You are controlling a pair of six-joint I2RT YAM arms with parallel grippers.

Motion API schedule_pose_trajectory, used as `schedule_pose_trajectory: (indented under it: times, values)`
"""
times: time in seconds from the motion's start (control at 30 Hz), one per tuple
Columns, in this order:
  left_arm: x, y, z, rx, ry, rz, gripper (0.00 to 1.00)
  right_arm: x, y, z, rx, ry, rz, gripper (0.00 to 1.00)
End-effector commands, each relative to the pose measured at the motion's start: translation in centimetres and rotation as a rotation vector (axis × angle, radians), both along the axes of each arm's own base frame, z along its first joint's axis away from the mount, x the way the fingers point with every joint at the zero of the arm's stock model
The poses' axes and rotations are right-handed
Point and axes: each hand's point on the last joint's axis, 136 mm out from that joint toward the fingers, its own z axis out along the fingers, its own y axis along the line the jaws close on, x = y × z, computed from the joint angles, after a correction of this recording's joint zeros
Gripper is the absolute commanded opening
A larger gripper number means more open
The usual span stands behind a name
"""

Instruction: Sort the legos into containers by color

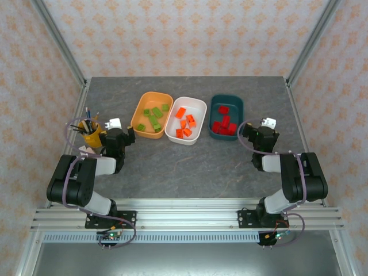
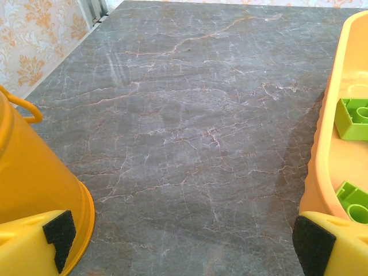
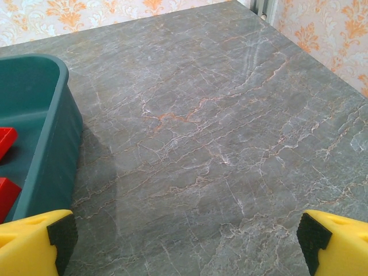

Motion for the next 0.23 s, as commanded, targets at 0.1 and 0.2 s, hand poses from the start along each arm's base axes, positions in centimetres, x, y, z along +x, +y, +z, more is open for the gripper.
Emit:
schedule_pose_trajectory:
  times: [0.1,0.2]
  values:
    - [0.72,0.3,1.64,0.03,-0.055,0.021,1.0,0.37,0.09,0.29,-0.015,-0.002,0.005,0.99]
    - [0.71,0.3,1.62,0.03,-0.055,0.021,1.0,0.4,0.33,0.28,-0.014,-0.002,0.02,0.99]
